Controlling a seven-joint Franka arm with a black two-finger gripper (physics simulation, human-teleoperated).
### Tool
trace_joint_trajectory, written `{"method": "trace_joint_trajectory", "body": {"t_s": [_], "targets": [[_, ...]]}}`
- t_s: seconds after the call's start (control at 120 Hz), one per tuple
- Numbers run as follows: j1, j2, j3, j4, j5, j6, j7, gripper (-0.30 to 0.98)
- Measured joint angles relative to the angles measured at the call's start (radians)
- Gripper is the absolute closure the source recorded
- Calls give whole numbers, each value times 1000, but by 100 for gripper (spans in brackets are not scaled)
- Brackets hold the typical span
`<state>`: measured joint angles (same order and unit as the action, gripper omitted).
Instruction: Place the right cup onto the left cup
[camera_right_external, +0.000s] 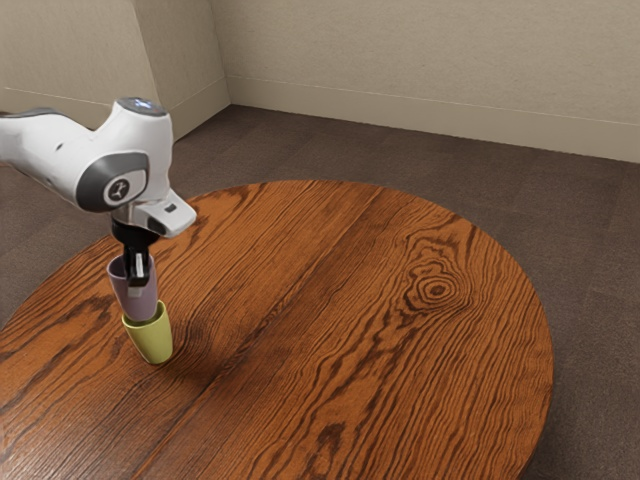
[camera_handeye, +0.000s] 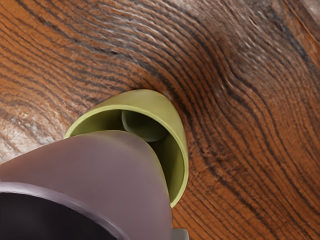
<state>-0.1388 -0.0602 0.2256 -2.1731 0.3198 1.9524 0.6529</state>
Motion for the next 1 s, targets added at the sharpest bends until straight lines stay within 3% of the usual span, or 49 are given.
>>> {"method": "trace_joint_trajectory", "body": {"t_s": [0.258,0.433,0.567,0.692,0.867,1.0], "targets": [[-9,39,0,5,1,9,-17,78],[-13,37,0,9,-4,6,-25,39],[-17,38,0,37,-7,-2,-29,21],[-23,54,1,150,-62,-16,-25,12],[-36,110,5,440,-175,-106,28,5],[-73,132,22,575,-211,-201,65,3]]}}
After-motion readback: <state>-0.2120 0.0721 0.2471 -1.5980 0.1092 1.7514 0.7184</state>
